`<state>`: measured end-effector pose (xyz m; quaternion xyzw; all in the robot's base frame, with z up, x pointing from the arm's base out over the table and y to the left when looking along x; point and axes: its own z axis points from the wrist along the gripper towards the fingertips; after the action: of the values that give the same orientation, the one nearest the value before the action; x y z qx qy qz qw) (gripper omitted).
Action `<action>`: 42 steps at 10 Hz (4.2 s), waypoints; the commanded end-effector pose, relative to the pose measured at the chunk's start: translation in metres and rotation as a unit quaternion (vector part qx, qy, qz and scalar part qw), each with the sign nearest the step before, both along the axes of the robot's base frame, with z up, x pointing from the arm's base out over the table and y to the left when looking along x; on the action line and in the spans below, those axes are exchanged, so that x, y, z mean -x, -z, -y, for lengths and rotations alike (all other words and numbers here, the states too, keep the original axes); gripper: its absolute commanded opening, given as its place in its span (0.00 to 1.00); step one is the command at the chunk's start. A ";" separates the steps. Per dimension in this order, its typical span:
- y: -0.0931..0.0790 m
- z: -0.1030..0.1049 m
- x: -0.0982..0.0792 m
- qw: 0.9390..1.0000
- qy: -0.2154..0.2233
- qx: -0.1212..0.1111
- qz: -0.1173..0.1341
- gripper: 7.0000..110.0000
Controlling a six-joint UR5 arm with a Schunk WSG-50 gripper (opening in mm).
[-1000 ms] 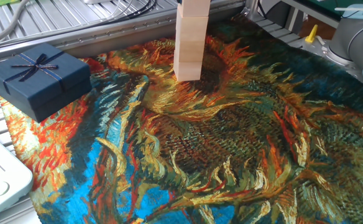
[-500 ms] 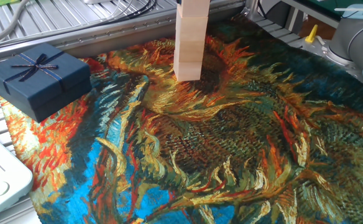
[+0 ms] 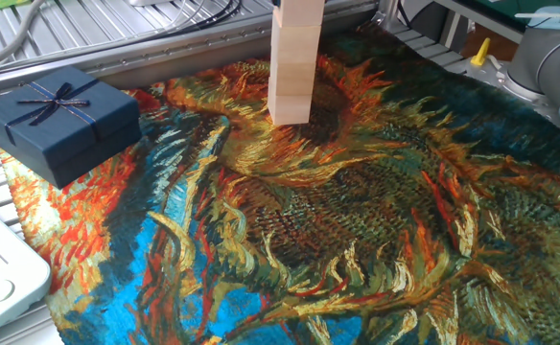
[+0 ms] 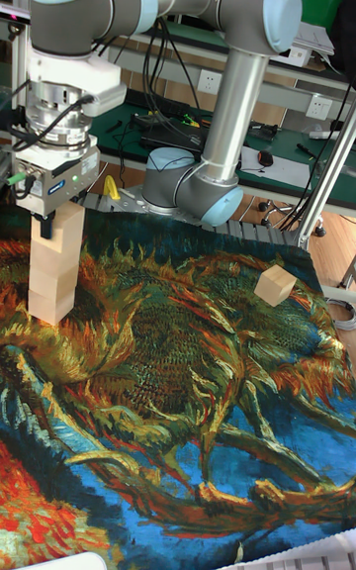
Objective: Stack the blocks in a vertical line of five
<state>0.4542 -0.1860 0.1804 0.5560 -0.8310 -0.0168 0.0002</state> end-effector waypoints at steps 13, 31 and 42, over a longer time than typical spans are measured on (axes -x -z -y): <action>-0.016 0.000 -0.015 0.999 0.047 0.001 0.001 0.79; -0.070 -0.005 -0.040 0.992 0.125 -0.028 0.019 0.79; -0.042 -0.041 -0.110 0.983 0.154 -0.073 0.066 0.79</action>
<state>0.5602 -0.1393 0.2273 0.4235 -0.8984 -0.0533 -0.1035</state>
